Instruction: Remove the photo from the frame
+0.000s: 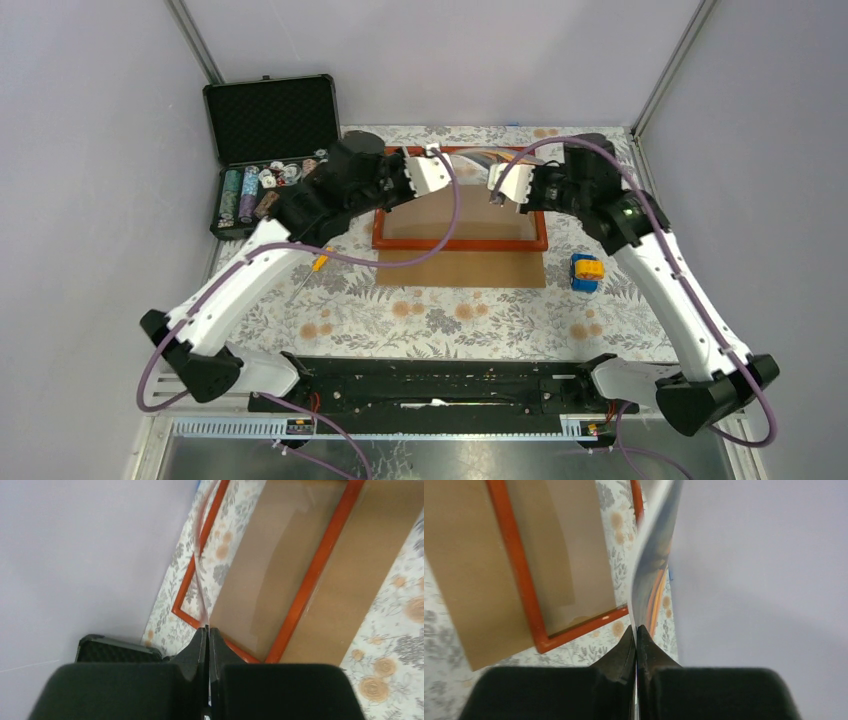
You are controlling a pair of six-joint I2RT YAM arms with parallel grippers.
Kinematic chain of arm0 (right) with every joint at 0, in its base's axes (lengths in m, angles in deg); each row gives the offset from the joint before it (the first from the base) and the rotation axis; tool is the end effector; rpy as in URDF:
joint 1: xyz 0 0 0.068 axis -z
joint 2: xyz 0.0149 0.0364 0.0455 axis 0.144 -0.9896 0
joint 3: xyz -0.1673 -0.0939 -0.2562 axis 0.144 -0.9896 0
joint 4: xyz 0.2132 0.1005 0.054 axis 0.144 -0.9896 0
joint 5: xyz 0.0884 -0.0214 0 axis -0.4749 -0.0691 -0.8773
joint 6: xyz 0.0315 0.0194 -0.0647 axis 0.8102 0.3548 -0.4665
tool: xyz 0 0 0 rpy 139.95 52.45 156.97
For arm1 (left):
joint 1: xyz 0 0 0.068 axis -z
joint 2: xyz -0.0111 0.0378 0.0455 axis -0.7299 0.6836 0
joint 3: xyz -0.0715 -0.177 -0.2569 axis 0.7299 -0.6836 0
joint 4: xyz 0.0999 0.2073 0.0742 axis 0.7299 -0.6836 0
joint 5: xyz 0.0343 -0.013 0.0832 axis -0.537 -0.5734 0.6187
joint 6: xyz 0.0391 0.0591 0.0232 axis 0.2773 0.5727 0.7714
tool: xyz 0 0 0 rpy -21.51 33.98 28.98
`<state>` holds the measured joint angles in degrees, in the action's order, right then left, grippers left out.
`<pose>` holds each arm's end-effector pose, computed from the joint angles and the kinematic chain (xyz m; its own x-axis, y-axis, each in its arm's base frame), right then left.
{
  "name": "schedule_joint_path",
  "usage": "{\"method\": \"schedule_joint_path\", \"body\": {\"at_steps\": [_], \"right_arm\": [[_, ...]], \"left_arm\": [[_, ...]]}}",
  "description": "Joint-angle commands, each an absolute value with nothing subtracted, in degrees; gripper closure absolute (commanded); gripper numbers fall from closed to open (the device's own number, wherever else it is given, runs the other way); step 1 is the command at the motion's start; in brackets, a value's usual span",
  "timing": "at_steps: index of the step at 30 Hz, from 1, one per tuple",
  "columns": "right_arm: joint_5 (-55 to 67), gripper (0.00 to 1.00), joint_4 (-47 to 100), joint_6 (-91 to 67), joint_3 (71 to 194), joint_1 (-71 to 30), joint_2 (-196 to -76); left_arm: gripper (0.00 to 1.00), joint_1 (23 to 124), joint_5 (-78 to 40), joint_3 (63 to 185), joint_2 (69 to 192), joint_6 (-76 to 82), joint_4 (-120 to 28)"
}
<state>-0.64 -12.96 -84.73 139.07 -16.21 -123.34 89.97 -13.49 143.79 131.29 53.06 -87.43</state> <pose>0.2011 0.1083 0.4582 0.3858 -0.7953 -0.4676 -0.6102 0.1601 -0.7759 0.1940 -0.1854 0.4831 0.2129 0.6434 -0.7353 0.7384 0.3869 0.5523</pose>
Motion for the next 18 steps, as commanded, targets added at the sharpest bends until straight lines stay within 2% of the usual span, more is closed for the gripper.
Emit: {"method": "schedule_joint_path", "body": {"at_steps": [1, 8, 13, 16, 18], "right_arm": [[7.69, 1.00, 1.66, -94.32, 131.98, -16.58, -126.72], [8.60, 1.00, 18.24, -96.45, 119.31, -16.55, -131.28], [7.37, 1.00, 19.02, -96.19, 115.37, -16.59, -132.02], [7.53, 0.86, 18.93, -96.77, 112.44, -16.59, -131.76], [7.50, 0.66, 18.85, -96.77, 110.82, -16.58, -131.53]], "left_arm": [[1.00, 90.00, -6.79, 137.04, 135.21, 61.15, -76.05], [1.00, 85.73, -13.87, 131.31, 140.68, 61.64, -69.60], [1.00, 85.04, -15.45, 127.96, 141.37, 61.82, -68.34], [1.00, 84.12, -16.37, 125.14, 141.41, 62.59, -67.71], [1.00, 83.46, -17.61, 122.58, 141.50, 63.03, -67.33]]}}
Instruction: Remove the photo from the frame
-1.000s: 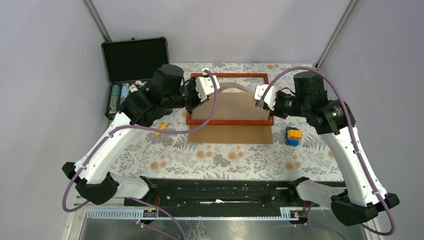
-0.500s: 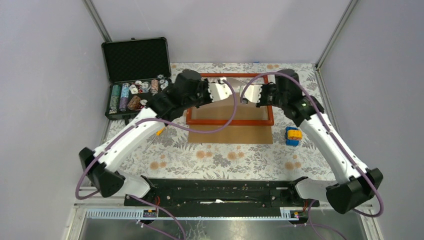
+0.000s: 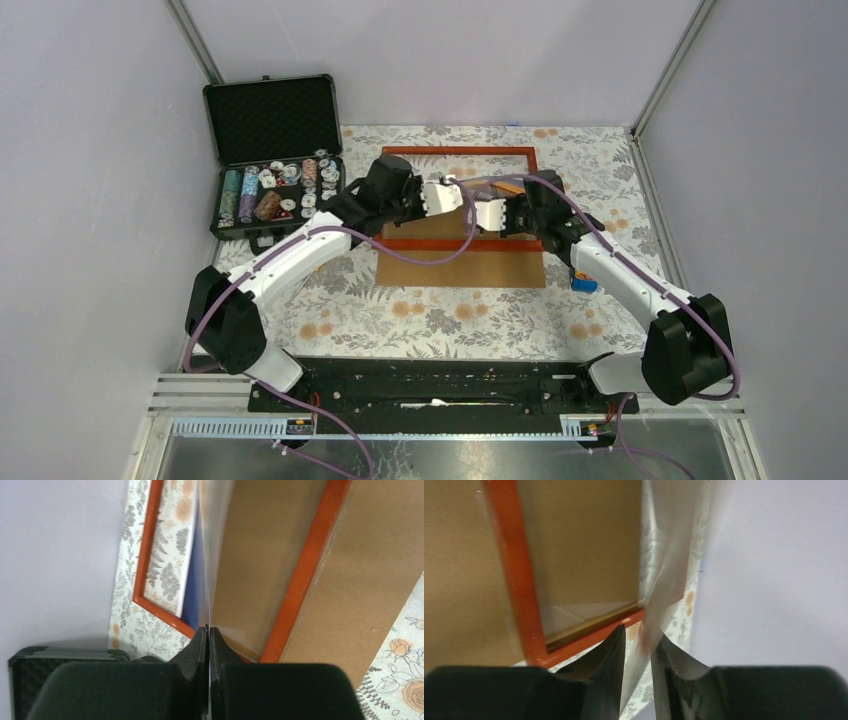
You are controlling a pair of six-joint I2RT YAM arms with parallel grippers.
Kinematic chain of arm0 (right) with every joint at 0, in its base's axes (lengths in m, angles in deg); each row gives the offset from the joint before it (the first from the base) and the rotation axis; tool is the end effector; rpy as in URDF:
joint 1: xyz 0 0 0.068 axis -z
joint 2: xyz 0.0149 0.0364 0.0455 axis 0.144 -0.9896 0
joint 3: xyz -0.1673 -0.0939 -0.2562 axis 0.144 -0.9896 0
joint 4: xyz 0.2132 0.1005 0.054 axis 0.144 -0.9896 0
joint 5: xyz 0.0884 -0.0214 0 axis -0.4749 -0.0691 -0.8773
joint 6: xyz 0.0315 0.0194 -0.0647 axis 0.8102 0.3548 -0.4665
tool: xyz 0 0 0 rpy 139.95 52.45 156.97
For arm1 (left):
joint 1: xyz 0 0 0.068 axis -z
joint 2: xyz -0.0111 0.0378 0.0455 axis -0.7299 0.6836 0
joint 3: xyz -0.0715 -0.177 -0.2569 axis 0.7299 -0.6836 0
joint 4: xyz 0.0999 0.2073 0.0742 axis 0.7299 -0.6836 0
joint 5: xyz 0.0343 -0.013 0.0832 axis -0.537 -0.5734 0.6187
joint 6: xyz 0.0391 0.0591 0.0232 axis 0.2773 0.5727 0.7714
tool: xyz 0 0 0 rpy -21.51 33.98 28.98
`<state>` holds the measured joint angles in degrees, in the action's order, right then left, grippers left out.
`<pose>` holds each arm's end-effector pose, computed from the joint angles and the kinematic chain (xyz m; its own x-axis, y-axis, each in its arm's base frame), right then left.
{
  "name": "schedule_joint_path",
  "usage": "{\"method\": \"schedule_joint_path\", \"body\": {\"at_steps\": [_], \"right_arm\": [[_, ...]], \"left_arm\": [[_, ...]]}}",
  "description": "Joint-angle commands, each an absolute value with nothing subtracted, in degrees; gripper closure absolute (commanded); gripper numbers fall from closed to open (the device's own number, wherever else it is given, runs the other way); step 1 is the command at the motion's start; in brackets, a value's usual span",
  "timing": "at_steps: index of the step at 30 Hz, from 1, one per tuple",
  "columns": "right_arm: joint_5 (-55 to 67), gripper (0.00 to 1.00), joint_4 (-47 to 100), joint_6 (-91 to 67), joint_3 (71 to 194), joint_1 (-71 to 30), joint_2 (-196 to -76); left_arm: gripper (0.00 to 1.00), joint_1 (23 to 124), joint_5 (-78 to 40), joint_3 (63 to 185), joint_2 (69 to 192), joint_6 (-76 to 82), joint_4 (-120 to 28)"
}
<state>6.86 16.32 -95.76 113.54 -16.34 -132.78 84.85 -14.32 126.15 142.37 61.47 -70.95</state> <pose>0.2700 0.1316 0.3243 0.3815 -0.8886 -0.2548 -0.5792 -0.0149 -0.8151 0.2713 -0.2164 0.3565 0.1581 0.7940 -0.5870 0.7806 0.2635 0.5668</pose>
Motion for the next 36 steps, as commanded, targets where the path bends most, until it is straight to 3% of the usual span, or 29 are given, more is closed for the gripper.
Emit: {"method": "schedule_joint_path", "body": {"at_steps": [1, 3, 9, 13, 36], "right_arm": [[7.37, 0.50, 18.55, -96.52, 110.26, -16.57, -131.43], [7.27, 0.32, 17.72, -96.04, 109.36, -16.57, -131.22], [6.52, 0.10, 12.16, -94.08, 108.52, -16.59, -129.62], [4.71, 0.01, 4.53, -93.23, 108.57, -16.55, -128.06], [-3.45, 0.00, -13.15, -79.33, 118.57, -15.18, -124.07]], "left_arm": [[1.00, 83.26, -17.74, 121.57, 141.61, 62.92, -66.59], [1.00, 83.24, -18.20, 120.00, 142.20, 62.64, -66.07], [1.00, 83.32, -19.03, 114.61, 144.10, 62.62, -61.19], [1.00, 83.22, -17.48, 114.47, 147.47, 61.96, -59.32], [1.00, 80.26, -14.81, 122.13, 160.99, 57.77, -55.69]]}}
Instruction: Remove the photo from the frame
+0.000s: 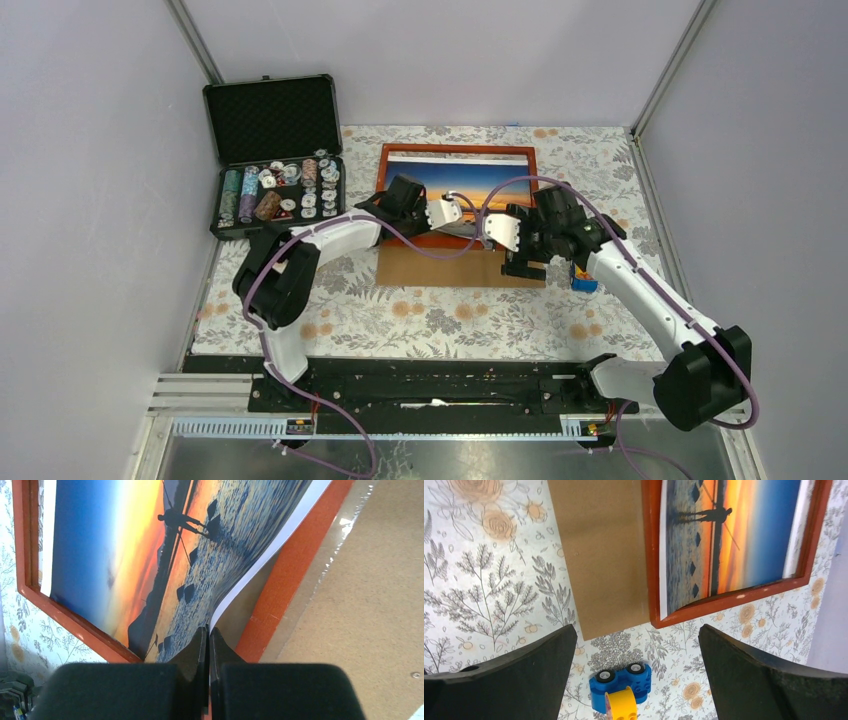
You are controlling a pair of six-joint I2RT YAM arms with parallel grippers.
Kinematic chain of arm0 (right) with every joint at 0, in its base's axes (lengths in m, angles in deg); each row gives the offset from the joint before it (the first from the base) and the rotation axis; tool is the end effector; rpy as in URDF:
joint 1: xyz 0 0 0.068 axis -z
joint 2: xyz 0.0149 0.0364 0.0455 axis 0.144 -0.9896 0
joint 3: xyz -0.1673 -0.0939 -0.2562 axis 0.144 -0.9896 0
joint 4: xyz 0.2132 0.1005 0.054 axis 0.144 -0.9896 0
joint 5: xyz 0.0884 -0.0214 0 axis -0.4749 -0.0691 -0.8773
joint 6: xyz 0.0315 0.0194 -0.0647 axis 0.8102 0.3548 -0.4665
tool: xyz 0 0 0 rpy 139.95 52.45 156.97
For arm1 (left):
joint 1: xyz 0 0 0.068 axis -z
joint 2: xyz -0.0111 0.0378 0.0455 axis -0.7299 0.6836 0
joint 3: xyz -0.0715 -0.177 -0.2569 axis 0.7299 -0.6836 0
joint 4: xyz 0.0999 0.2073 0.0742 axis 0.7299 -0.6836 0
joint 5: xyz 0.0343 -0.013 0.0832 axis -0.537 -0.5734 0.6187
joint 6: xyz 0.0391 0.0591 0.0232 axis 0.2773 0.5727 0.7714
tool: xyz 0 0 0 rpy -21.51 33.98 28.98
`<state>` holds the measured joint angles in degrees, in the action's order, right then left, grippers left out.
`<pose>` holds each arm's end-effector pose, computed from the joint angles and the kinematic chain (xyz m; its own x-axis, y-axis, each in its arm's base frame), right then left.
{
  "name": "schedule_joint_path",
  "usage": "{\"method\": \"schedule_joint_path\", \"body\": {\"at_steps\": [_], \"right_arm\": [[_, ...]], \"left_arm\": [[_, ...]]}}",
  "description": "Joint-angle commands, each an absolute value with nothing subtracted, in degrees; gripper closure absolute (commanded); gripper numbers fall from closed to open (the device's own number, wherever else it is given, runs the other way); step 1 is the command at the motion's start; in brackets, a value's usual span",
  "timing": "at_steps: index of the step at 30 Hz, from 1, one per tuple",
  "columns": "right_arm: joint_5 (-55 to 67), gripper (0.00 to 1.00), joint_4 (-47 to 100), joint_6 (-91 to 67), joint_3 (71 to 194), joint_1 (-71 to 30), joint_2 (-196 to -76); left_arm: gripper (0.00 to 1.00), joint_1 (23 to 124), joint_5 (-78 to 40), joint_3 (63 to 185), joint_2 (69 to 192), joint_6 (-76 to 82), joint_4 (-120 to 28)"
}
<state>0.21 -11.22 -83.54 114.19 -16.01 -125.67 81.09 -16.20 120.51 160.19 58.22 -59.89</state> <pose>0.2058 0.1086 0.3110 0.1736 -0.8853 -0.4313 -0.8715 0.0658 -0.4860 0.3345 -0.2344 0.2315 -0.0284 0.8432 -0.5368 0.8648 0.2900 0.4098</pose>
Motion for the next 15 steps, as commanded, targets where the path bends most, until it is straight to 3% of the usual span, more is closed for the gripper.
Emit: {"method": "schedule_joint_path", "body": {"at_steps": [1, 6, 11, 15], "right_arm": [[-3.72, 0.00, -13.19, -78.75, 118.94, -15.00, -124.06], [-4.56, 0.00, -13.19, -76.79, 120.10, -14.41, -124.25], [-5.30, 0.00, -13.21, -75.60, 120.27, -13.79, -124.15], [-6.19, 0.00, -13.19, -74.77, 120.35, -13.07, -124.01]], "left_arm": [[1.00, 80.27, -14.59, 122.28, 161.30, 57.88, -55.59], [1.00, 80.18, -13.76, 123.79, 163.07, 57.40, -56.49], [0.67, 80.14, -18.39, 125.48, 162.48, 56.13, -61.61], [0.51, 80.13, -22.35, 126.64, 160.81, 54.09, -65.04]]}}
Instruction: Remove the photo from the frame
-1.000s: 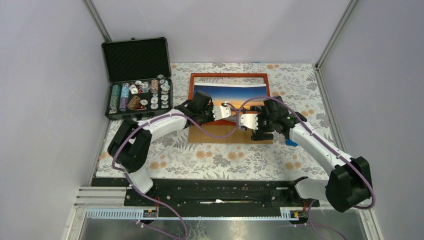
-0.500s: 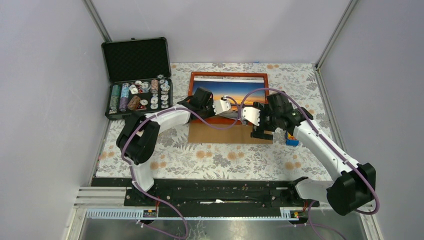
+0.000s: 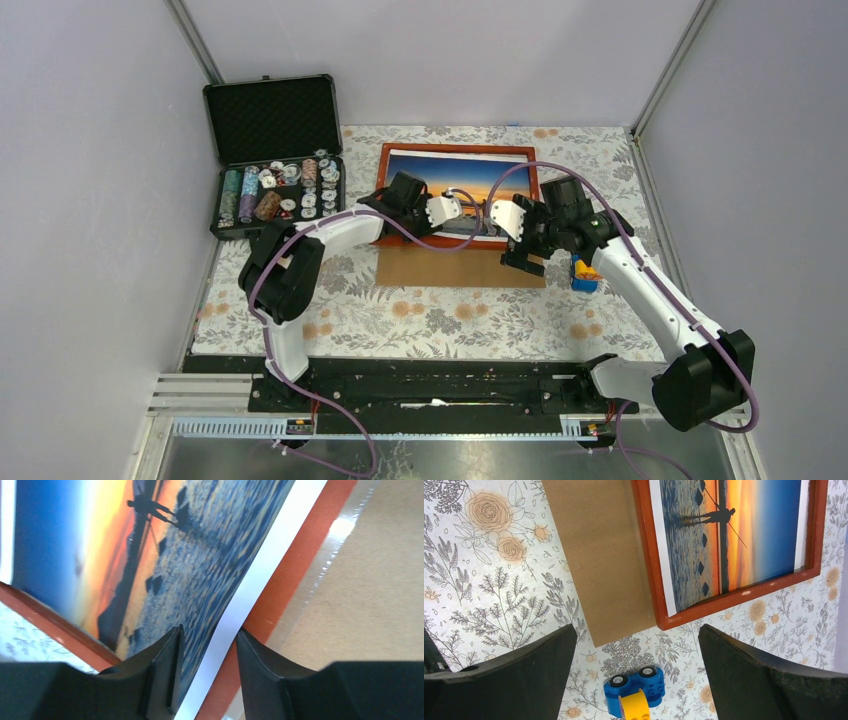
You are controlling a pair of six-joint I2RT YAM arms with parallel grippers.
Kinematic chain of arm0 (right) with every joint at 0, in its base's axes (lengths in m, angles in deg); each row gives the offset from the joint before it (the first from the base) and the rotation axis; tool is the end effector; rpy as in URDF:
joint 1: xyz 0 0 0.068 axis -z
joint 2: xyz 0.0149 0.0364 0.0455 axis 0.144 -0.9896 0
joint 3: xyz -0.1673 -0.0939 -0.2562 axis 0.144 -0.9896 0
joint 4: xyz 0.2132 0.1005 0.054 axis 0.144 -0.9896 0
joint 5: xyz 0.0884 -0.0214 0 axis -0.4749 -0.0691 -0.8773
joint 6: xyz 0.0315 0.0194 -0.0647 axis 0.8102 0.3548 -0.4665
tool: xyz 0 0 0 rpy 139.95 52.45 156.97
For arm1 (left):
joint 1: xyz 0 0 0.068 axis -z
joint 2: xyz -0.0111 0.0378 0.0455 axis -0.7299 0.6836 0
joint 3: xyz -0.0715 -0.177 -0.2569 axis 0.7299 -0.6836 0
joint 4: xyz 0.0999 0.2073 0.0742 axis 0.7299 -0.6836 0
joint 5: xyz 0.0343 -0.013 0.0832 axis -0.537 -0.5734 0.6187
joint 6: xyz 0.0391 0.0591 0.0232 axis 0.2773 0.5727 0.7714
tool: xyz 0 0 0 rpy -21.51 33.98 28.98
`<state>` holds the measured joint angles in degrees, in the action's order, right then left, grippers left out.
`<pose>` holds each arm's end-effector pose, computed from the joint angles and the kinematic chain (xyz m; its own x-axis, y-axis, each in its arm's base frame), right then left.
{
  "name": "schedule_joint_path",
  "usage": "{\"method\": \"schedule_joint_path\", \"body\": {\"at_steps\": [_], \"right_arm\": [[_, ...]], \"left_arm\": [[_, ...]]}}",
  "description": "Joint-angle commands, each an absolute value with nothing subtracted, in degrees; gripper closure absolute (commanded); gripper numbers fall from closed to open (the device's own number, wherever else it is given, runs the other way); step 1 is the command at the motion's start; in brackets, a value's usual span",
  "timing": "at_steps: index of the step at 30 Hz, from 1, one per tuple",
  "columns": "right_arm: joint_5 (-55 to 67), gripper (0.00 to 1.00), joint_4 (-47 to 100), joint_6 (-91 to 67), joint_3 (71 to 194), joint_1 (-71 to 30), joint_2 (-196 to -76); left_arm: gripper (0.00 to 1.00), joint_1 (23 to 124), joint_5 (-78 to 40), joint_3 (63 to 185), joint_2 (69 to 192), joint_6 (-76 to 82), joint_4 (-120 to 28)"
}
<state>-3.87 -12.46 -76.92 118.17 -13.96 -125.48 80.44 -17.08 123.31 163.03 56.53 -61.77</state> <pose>0.2100 0.1060 0.3328 0.0937 -0.8349 -0.5423 -0.8764 0.1893 -0.4429 0.3460 -0.2376 0.2240 -0.0735 0.8392 -0.5388 0.8763 0.3123 0.3669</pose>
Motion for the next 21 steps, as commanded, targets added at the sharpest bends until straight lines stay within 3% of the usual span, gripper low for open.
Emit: {"method": "schedule_joint_path", "body": {"at_steps": [1, 6, 21], "right_arm": [[-6.36, 0.00, -13.17, -74.66, 120.37, -12.96, -124.03], [-7.15, 0.00, -13.11, -74.21, 119.90, -12.42, -123.62], [-10.31, 0.00, -12.29, -69.55, 120.69, -8.55, -122.05]], "left_arm": [[0.49, 80.18, -23.75, 127.36, 160.57, 53.58, -66.43], [0.42, 80.25, -28.53, 129.81, 159.80, 51.29, -69.36], [0.42, 82.02, -21.20, 139.29, 170.96, 48.31, -66.97]]}}
